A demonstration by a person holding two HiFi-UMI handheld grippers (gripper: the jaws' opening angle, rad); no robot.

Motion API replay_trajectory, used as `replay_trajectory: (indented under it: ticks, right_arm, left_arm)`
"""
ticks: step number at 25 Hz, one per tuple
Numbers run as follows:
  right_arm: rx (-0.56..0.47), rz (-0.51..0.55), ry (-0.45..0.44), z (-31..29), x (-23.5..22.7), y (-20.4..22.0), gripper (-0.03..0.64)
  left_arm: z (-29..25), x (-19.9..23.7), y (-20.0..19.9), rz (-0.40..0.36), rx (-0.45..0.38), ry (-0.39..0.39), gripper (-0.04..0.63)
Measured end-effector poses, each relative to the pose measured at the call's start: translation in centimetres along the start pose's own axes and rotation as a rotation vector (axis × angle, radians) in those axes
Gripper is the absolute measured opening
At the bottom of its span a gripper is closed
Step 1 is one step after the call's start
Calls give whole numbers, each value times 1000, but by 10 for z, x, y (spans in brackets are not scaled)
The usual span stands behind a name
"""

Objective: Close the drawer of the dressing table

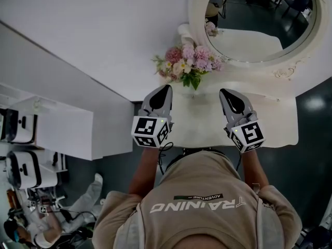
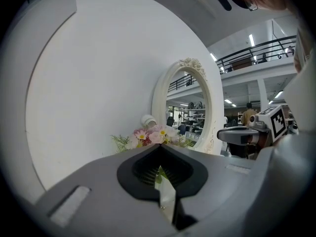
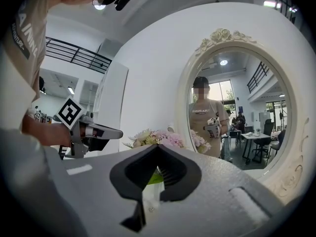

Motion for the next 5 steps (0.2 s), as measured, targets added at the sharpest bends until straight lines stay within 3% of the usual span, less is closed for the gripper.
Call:
replay_trajectory:
  ticks: [5]
  right_arm:
    - [8,-61,-8,1,-3,7,2]
  left_arm:
    - [0,-1,1,10,0,-5,18]
Point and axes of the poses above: the fingertips, and each gripper's own axes: z backward along the fingers, x to its left, y out of its underside, the point moved 6 cm from there along z, backward along the fingers, and after that the axes turned 6 degrees about y, right-handed, at the moved point
